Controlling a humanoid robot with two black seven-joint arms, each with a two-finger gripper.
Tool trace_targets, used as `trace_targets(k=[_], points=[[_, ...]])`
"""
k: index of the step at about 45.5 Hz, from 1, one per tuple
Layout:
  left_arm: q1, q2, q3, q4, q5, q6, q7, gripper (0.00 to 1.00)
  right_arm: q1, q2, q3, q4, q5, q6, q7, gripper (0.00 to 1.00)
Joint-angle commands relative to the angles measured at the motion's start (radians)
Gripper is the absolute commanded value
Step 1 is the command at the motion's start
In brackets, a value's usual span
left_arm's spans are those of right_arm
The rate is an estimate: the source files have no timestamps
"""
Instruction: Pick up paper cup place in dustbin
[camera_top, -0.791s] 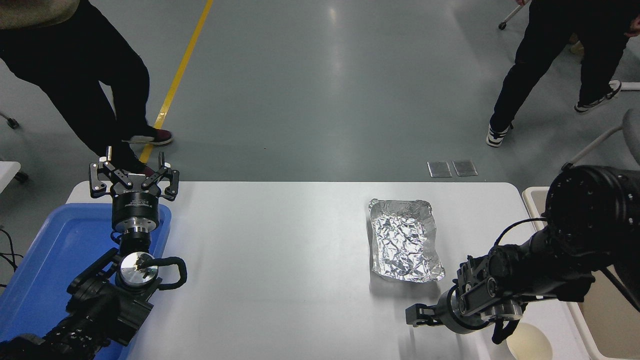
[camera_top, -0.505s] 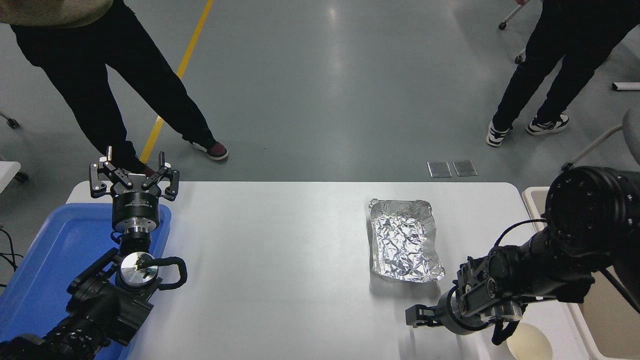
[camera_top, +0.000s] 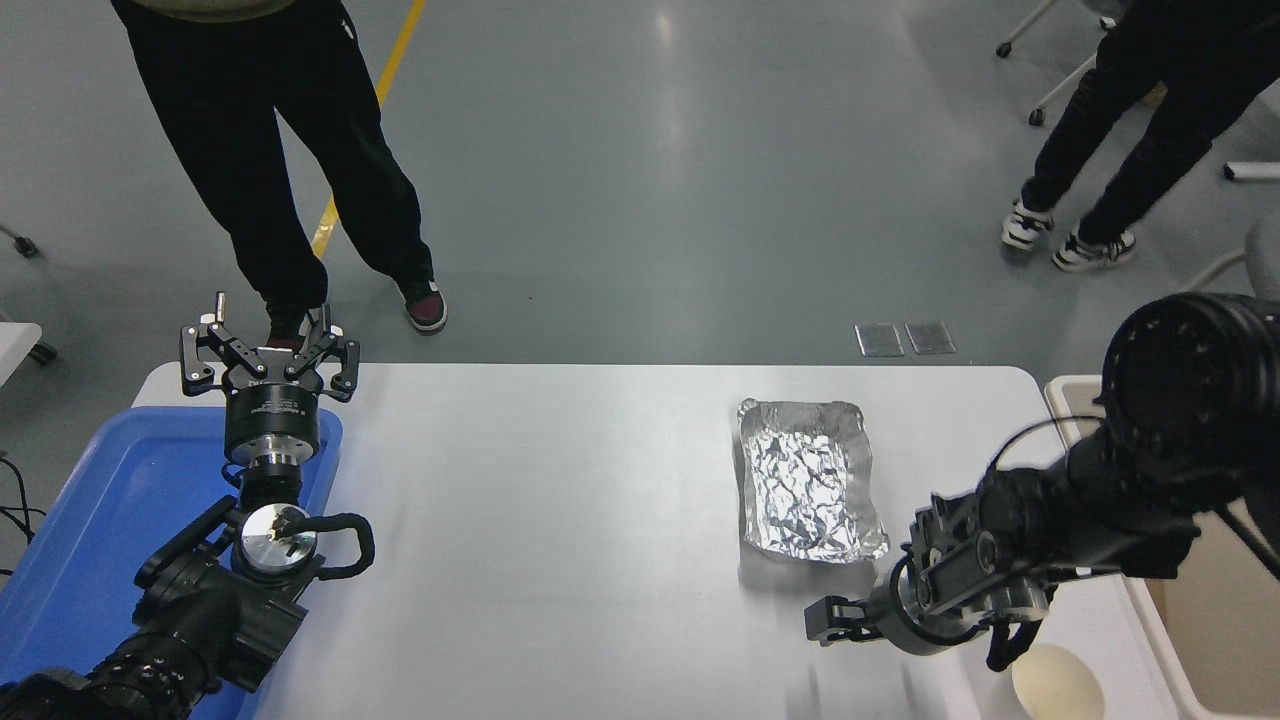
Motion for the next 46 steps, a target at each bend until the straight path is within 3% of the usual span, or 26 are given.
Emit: trace_targets(k=[1, 9, 15, 21, 31, 42, 46], points=[[0.000, 0.001, 0.000, 0.000, 0.000, 0.000, 0.000, 0.99, 0.315, -0.058, 0.007, 0.147, 0.001, 0.151, 0.011, 1.00], [0.002, 0.001, 0.000, 0.000, 0.000, 0.000, -0.002, 0.99, 0.589, -0.300, 0.010, 0.145, -0.011, 0.452, 0.017, 1.00], [0.002, 0.001, 0.000, 0.000, 0.000, 0.000, -0.002, 0.99, 0.715, -0.417, 0.001, 0.142, -0.078, 0.581, 0.017, 1.00], [0.002, 0.001, 0.000, 0.000, 0.000, 0.000, -0.002, 0.99, 0.841, -0.469, -0.025, 0.142, -0.154, 0.658, 0.017, 1.00], [0.002, 0.001, 0.000, 0.000, 0.000, 0.000, -0.002, 0.99, 0.956, -0.476, -0.047, 0.130, -0.175, 0.759, 0.017, 1.00], [0.002, 0.001, 0.000, 0.000, 0.000, 0.000, -0.002, 0.99, 0.939, -0.489, -0.059, 0.087, -0.410, 0.754, 0.017, 1.00], [0.002, 0.001, 0.000, 0.000, 0.000, 0.000, -0.002, 0.99, 0.910, -0.529, -0.073, 0.072, -0.444, 0.753, 0.017, 1.00]])
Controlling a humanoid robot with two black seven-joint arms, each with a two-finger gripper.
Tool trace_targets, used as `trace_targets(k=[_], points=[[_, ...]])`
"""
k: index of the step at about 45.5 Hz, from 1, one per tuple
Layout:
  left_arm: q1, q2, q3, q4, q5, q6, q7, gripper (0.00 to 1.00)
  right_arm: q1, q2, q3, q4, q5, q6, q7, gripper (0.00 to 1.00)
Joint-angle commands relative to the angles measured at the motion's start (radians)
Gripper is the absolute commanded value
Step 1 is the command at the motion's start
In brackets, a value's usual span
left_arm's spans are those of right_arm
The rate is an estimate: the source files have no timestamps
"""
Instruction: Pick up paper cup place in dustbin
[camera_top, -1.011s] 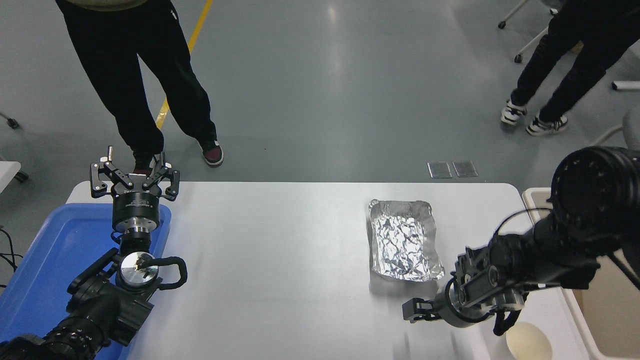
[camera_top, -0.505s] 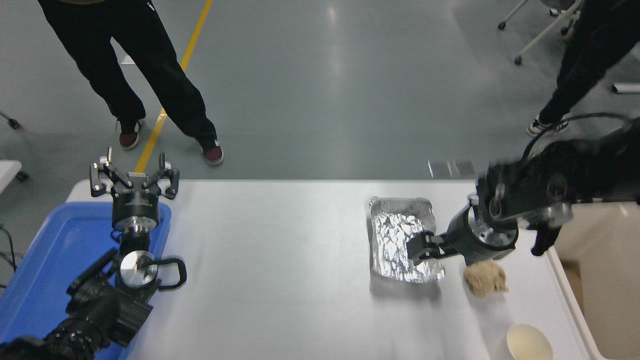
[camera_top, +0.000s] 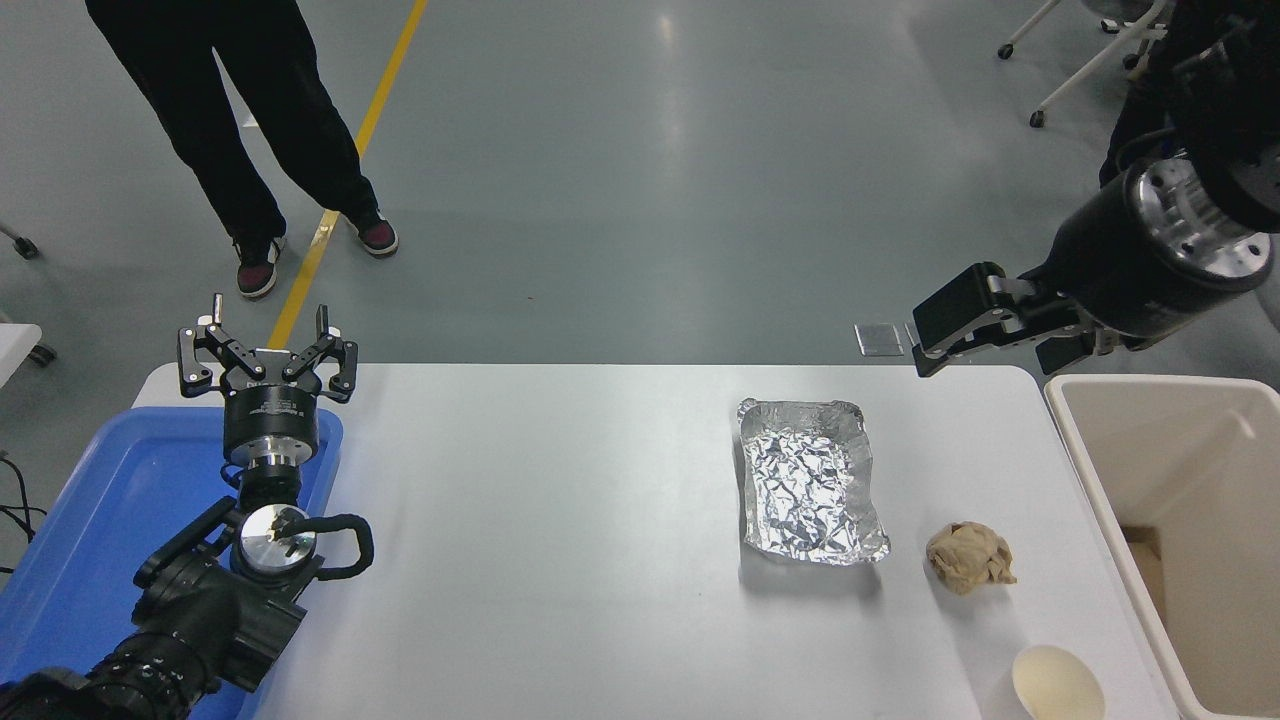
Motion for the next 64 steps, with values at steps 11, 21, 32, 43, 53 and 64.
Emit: trace_targets(k=[11, 21, 32, 43, 53, 64], points=[[0.000, -0.001, 0.000, 0.000, 0.000, 0.000, 0.000, 0.99, -0.148, -0.207, -0.070, -0.034, -0.307, -0.026, -0.003, 1.00], [0.000, -0.001, 0.000, 0.000, 0.000, 0.000, 0.000, 0.99, -0.315, -0.268, -0.113, -0.023, -0.341, -0.171, -0.003, 1.00], [0.000, -0.001, 0.000, 0.000, 0.000, 0.000, 0.000, 0.99, -0.588, -0.265, -0.128, -0.021, -0.344, -0.351, -0.003, 1.00], [0.000, -0.001, 0.000, 0.000, 0.000, 0.000, 0.002, 0.99, -0.751, -0.256, -0.133, -0.023, -0.353, -0.466, 0.000, 1.00], [0.000, -0.001, 0.000, 0.000, 0.000, 0.000, 0.002, 0.99, -0.834, -0.248, -0.132, -0.021, -0.350, -0.543, -0.002, 1.00], [0.000, -0.001, 0.000, 0.000, 0.000, 0.000, 0.002, 0.99, -0.906, -0.247, -0.125, -0.023, -0.344, -0.596, -0.002, 1.00]])
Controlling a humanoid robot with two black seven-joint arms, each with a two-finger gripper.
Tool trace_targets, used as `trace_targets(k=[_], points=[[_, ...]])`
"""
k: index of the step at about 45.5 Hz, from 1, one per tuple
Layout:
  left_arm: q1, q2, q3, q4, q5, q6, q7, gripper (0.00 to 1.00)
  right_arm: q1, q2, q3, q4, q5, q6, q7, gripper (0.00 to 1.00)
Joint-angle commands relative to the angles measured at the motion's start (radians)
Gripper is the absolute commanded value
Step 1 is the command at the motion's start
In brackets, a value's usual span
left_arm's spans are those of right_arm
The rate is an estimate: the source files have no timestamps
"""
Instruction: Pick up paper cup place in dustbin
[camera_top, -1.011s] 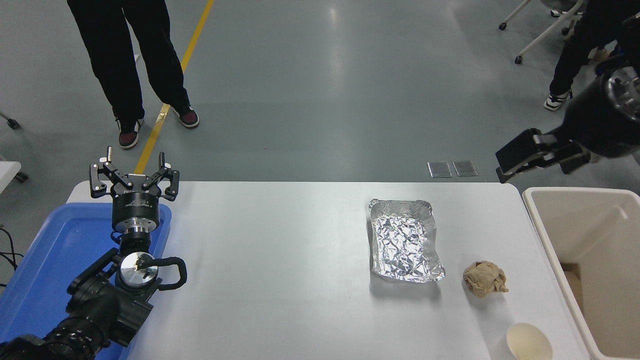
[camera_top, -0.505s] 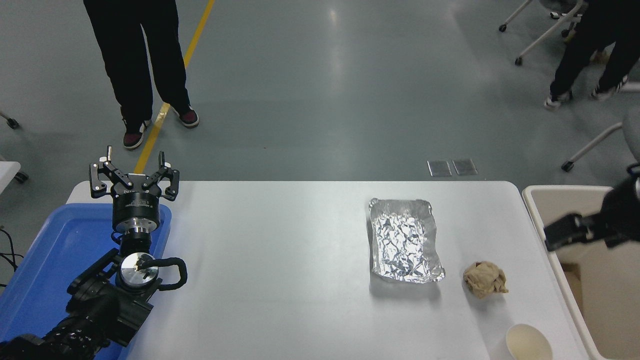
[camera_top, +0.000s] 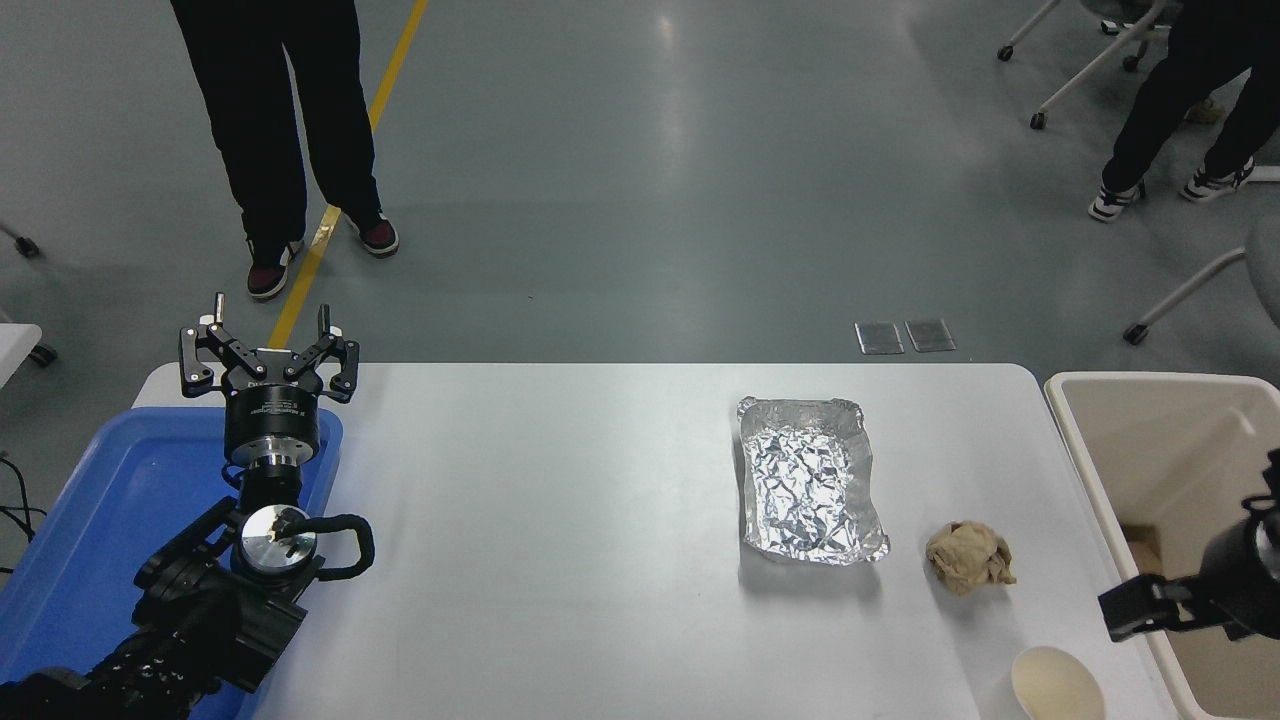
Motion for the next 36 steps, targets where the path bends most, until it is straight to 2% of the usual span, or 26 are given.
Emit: trace_targets(k=[1, 8, 16, 21, 22, 25, 27, 30, 34, 36], points=[[0.000, 0.000, 0.000, 0.000, 0.000, 0.000, 0.000, 0.99, -0.104, 0.003, 0.006, -0.002, 0.007, -0.082, -0.002, 1.00], [0.000, 0.000, 0.000, 0.000, 0.000, 0.000, 0.000, 0.99, -0.195, 0.036, 0.037, -0.012, 0.018, -0.131, -0.007, 1.00], [0.000, 0.000, 0.000, 0.000, 0.000, 0.000, 0.000, 0.99, -0.252, 0.076, 0.077, -0.026, 0.085, -0.174, -0.010, 1.00], [0.000, 0.000, 0.000, 0.000, 0.000, 0.000, 0.000, 0.99, -0.276, 0.084, 0.089, -0.051, 0.087, -0.200, -0.010, 0.95], [0.000, 0.000, 0.000, 0.000, 0.000, 0.000, 0.000, 0.99, -0.282, 0.084, 0.092, -0.055, 0.087, -0.209, -0.010, 0.90], [0.000, 0.000, 0.000, 0.000, 0.000, 0.000, 0.000, 0.99, -0.292, 0.084, 0.092, -0.061, 0.087, -0.231, -0.010, 0.62], [0.000, 0.000, 0.000, 0.000, 0.000, 0.000, 0.000, 0.99, -0.293, 0.082, 0.092, -0.061, 0.088, -0.243, -0.010, 0.47], [0.000, 0.000, 0.000, 0.000, 0.000, 0.000, 0.000, 0.99, -0.295, 0.081, 0.092, -0.063, 0.093, -0.252, -0.008, 0.31], [0.000, 0.000, 0.000, 0.000, 0.000, 0.000, 0.000, 0.99, -0.298, 0.082, 0.092, -0.066, 0.117, -0.252, -0.008, 0.21], [0.000, 0.000, 0.000, 0.000, 0.000, 0.000, 0.000, 0.99, -0.302, 0.084, 0.092, -0.068, 0.131, -0.252, -0.007, 0.05]])
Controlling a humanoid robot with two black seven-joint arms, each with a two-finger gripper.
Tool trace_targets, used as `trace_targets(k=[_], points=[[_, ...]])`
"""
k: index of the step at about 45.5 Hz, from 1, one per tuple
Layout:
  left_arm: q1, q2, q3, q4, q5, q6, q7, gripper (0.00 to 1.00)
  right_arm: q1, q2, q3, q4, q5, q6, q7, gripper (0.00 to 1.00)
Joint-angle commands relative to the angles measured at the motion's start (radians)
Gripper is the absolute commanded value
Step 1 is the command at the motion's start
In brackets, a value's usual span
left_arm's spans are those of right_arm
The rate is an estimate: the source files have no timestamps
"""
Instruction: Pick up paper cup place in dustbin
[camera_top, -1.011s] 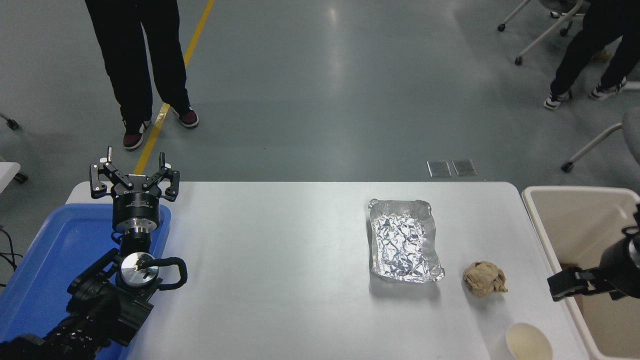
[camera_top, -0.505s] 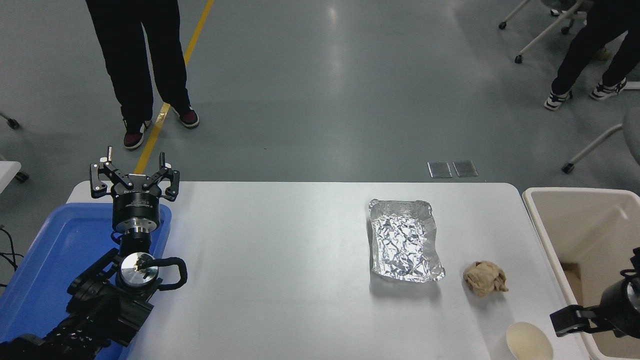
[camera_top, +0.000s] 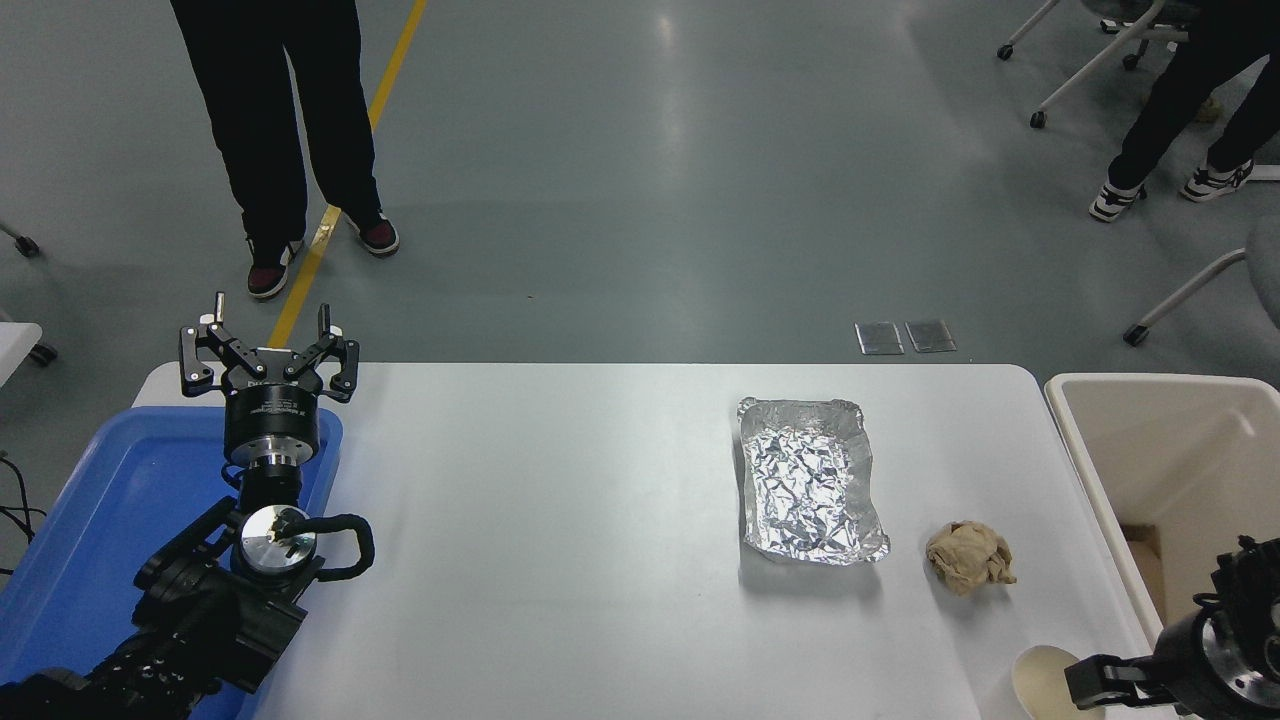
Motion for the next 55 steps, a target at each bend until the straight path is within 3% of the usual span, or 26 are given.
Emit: trace_targets(k=[1, 17, 30, 37, 44, 49, 52, 55], points=[[-0.002, 0.000, 0.000, 0.000, 0.000, 0.000, 0.000, 0.99, -0.030, 0.008, 0.009, -0.016, 0.048, -0.031, 0.002, 0.00], [-0.002, 0.000, 0.000, 0.000, 0.001, 0.000, 0.000, 0.99, 0.025, -0.018, 0.000, 0.007, 0.054, -0.020, 0.010, 0.00], [-0.002, -0.003, 0.000, 0.000, 0.001, 0.000, 0.000, 0.99, 0.378, -0.051, -0.202, 0.156, 0.053, 0.024, 0.031, 0.00], [-0.003, -0.003, 0.000, 0.000, 0.001, 0.000, 0.000, 0.99, 0.583, -0.052, -0.267, 0.156, 0.051, 0.116, 0.033, 0.00], [-0.003, -0.003, 0.000, 0.000, 0.000, 0.000, 0.000, 0.99, 0.835, -0.049, -0.285, 0.156, 0.051, 0.319, 0.034, 0.00], [-0.002, 0.000, 0.000, 0.000, 0.001, 0.000, 0.000, 0.99, 0.956, 0.003, -0.294, 0.148, 0.028, 0.393, 0.034, 0.00], [-0.002, 0.000, 0.000, 0.000, 0.001, 0.000, 0.000, 0.99, 0.992, 0.090, -0.362, 0.096, 0.005, 0.403, 0.068, 0.00], [-0.002, 0.000, 0.000, 0.000, 0.001, 0.000, 0.000, 0.99, 1.053, 0.141, -0.418, 0.073, 0.005, 0.405, 0.138, 0.00]])
